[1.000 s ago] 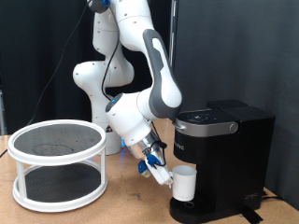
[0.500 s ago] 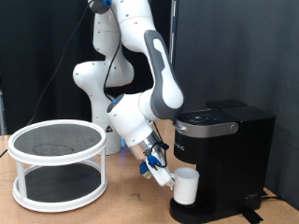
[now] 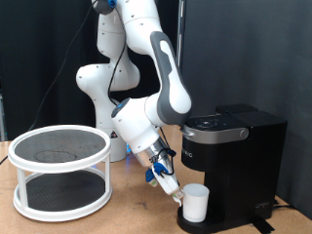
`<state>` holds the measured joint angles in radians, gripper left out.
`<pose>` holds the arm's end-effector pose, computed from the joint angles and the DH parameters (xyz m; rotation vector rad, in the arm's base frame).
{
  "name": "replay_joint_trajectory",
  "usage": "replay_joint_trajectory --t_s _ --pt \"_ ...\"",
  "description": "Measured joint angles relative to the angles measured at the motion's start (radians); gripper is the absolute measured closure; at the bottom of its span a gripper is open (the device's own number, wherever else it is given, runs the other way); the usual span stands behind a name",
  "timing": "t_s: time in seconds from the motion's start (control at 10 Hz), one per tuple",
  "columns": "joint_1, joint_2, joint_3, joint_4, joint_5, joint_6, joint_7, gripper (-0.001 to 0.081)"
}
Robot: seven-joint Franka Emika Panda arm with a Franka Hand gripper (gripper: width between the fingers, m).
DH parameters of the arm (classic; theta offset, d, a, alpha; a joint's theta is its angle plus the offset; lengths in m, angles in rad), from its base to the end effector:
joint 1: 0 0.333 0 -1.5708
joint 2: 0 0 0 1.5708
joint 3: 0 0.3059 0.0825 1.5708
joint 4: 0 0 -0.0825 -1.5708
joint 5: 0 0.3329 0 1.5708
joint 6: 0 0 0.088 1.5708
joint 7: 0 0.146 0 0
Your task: Make a cup of coffee with the keurig machine
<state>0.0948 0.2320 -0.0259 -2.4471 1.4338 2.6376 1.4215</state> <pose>0.4492 0.0240 0.1986 -0.6235 2.5702 0.5990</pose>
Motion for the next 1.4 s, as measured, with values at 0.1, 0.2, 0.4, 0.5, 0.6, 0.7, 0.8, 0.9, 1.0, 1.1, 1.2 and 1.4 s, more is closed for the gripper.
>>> replay_joint_trajectory --t_s 0.1,0.2,0.4,0.5,0.6,0.7,0.8,0.9,1.0,1.1,1.2,1.4 --pt "-0.003 -0.004 -0.005 -0.005 -0.049 -0.017 0.032 0.0144" --pt "-0.009 -0.010 -0.016 -0.019 -0.103 -0.049 0.054 0.0144" --pt "-0.030 -0.035 -0.041 -0.070 -0.179 -0.117 0.058 0.0085" --pt "-0.042 -0.053 -0.052 -0.094 -0.197 -0.143 0.050 0.0073" --pt "-0.056 -0.073 -0.063 -0.116 -0.201 -0.168 0.032 0.0073" --pt "-0.070 -0.094 -0.075 -0.135 -0.201 -0.192 0.016 0.0072" --pt "-0.087 -0.117 -0.088 -0.150 -0.198 -0.217 0.004 0.0072" --pt "-0.102 -0.142 -0.100 -0.161 -0.179 -0.233 -0.012 0.0072" --pt "-0.116 -0.181 -0.106 -0.183 -0.136 -0.233 -0.045 0.0072" --pt "-0.116 -0.177 -0.105 -0.183 -0.166 -0.233 -0.033 0.0072" --pt "-0.117 -0.178 -0.105 -0.181 -0.173 -0.254 -0.031 0.0072" --pt "-0.127 -0.211 -0.111 -0.176 -0.137 -0.339 -0.055 0.0072"
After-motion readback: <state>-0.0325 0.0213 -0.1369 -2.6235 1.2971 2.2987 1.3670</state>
